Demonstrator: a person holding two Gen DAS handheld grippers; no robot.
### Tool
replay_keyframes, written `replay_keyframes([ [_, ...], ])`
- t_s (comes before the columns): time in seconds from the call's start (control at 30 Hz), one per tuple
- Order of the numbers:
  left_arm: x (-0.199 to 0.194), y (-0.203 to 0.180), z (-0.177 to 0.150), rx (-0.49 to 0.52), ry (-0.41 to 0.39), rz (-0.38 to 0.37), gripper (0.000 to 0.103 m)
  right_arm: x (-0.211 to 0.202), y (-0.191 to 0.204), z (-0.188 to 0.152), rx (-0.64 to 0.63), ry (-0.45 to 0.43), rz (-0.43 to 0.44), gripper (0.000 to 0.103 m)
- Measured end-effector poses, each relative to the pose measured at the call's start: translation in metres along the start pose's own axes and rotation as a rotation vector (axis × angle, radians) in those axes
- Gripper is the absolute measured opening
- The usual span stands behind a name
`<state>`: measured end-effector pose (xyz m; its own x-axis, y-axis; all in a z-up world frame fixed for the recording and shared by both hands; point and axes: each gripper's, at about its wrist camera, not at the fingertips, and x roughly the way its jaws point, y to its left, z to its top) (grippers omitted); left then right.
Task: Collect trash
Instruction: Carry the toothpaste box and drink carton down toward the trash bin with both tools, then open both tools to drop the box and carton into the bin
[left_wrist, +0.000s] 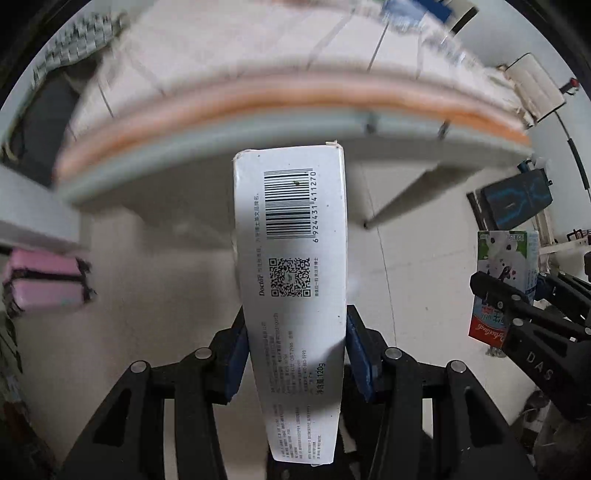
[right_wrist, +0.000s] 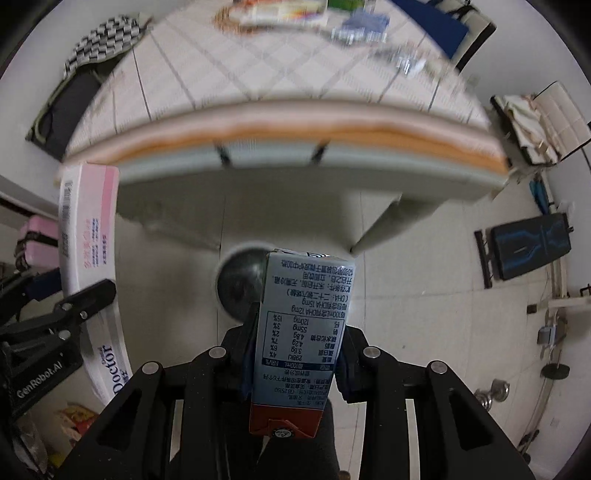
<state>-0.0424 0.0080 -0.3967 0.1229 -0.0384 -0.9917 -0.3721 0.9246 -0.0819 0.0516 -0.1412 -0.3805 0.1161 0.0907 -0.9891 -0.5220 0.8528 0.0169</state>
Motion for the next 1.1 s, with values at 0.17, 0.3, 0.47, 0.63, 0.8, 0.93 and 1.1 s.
replay_keyframes([
  [0.17,0.115,0.011,-0.004,-0.072,0.114,-0.072,0.044,0.092,-0.012,-0.02,0.023,0.085,0.039,0.035],
  [0.3,0.212,0.022,0.005,-0.129,0.187,-0.135,0.045,0.194,-0.037,-0.035,0.119,0.195,0.127,0.035],
  [0.47,0.315,0.037,0.025,-0.171,0.249,-0.2,0.047,0.307,-0.051,-0.043,0.178,0.274,0.196,0.035],
  [0.63,0.349,0.066,0.031,-0.253,0.237,-0.214,0.094,0.386,-0.043,-0.039,0.17,0.299,0.267,0.036],
  [0.8,0.328,0.081,0.022,-0.281,0.179,-0.115,0.094,0.423,-0.032,-0.036,0.211,0.305,0.342,0.069],
  [0.93,0.294,0.083,0.01,-0.238,0.114,0.059,0.094,0.408,-0.024,-0.035,0.172,0.269,0.296,0.098],
  [1.1,0.255,0.063,-0.002,-0.237,0.093,0.091,0.094,0.37,-0.009,-0.034,0.071,0.226,0.135,0.102],
])
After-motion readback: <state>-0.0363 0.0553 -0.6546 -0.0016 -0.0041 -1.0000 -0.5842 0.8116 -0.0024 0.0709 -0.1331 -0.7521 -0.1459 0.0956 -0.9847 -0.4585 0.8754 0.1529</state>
